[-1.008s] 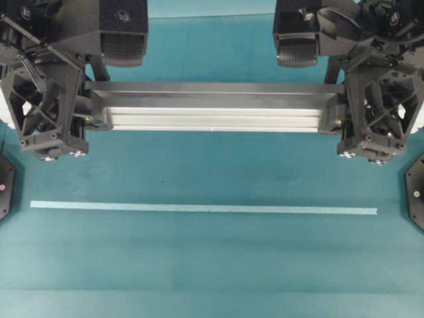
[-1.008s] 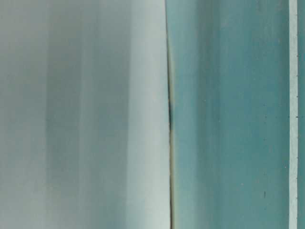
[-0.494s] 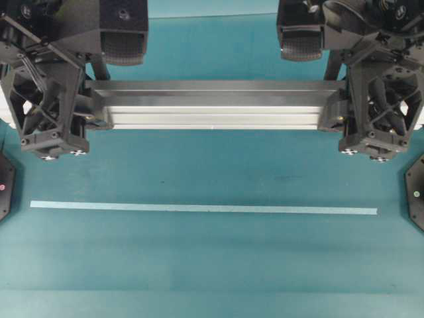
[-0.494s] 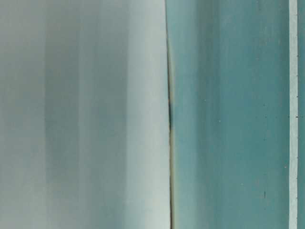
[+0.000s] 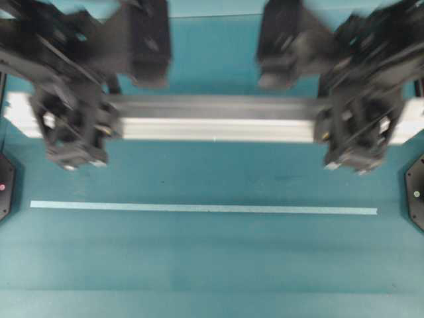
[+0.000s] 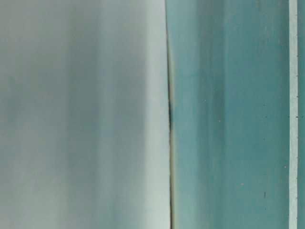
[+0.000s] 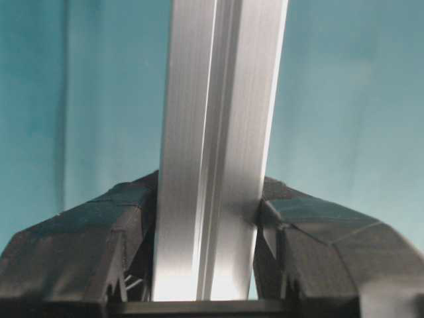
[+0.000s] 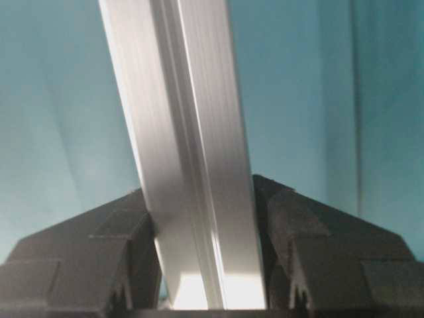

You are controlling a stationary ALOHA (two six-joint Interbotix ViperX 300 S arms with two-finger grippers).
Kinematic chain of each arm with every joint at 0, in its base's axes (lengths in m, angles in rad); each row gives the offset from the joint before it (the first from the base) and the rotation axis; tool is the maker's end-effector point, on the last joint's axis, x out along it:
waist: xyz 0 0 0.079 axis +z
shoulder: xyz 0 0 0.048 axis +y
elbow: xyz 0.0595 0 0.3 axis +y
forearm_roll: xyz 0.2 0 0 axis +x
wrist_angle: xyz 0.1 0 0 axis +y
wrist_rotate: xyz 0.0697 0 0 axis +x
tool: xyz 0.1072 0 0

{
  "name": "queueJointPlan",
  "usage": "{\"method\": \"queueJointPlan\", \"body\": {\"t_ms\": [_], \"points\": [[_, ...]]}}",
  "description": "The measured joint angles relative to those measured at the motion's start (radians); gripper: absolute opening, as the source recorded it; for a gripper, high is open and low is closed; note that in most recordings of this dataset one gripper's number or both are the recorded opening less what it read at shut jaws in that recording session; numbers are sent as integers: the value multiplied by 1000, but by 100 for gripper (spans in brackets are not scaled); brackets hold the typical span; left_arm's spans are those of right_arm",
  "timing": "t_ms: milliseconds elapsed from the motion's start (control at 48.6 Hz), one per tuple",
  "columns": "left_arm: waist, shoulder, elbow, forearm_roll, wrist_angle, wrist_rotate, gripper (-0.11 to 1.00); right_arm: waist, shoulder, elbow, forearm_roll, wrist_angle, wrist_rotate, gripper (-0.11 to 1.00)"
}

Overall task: Lift the metal rail with both hands.
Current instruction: 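Lower the held rail back down onto the table with both grippers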

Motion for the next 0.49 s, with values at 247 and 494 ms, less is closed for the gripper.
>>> {"method": "queueJointPlan", "body": {"t_ms": [247, 494], "points": [[-2, 0, 235, 0, -167, -11, 36, 6, 9, 179, -5, -156, 0, 39], [-2, 0, 391, 0, -293, -14, 36, 6, 12, 314, -6, -296, 0, 39]]}}
